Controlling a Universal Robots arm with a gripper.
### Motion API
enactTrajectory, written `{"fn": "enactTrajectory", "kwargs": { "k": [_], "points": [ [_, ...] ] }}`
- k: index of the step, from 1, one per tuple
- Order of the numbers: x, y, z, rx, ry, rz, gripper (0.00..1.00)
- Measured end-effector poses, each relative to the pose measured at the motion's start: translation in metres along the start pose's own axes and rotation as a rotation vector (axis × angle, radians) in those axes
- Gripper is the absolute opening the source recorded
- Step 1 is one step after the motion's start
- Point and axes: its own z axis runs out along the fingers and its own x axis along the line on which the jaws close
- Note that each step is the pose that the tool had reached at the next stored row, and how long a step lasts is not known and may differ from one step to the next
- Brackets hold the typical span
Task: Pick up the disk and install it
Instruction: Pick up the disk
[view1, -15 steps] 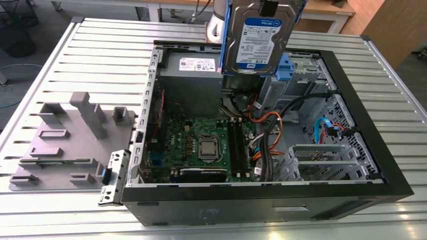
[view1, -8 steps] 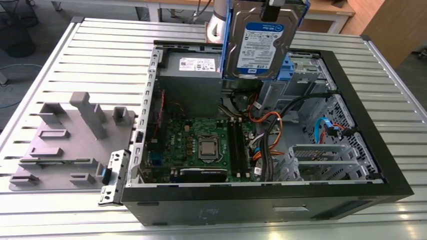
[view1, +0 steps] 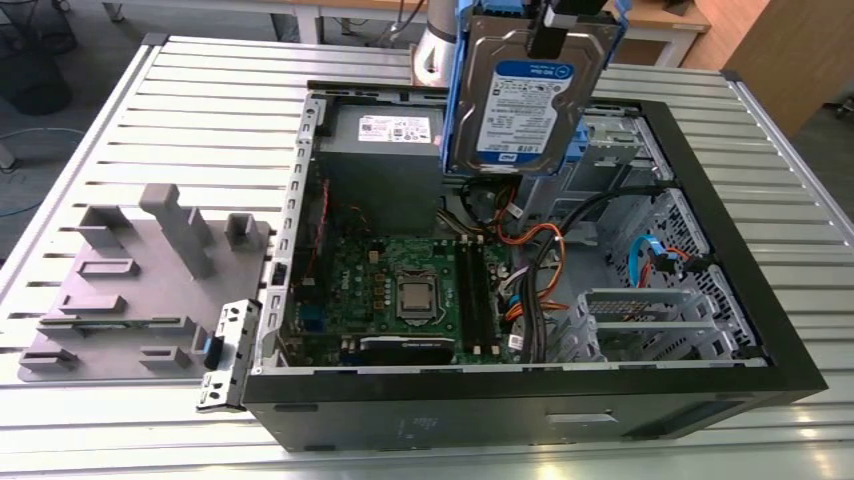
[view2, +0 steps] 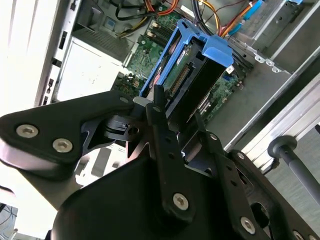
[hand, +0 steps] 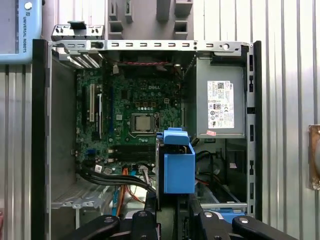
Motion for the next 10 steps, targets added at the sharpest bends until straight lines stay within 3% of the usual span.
{"fn": "enactTrajectory", "kwargs": {
  "k": [10],
  "points": [
    [0.0273, -0.0006, -0.0005, 0.0001, 0.0029, 0.000, 0.35]
  ]
}}
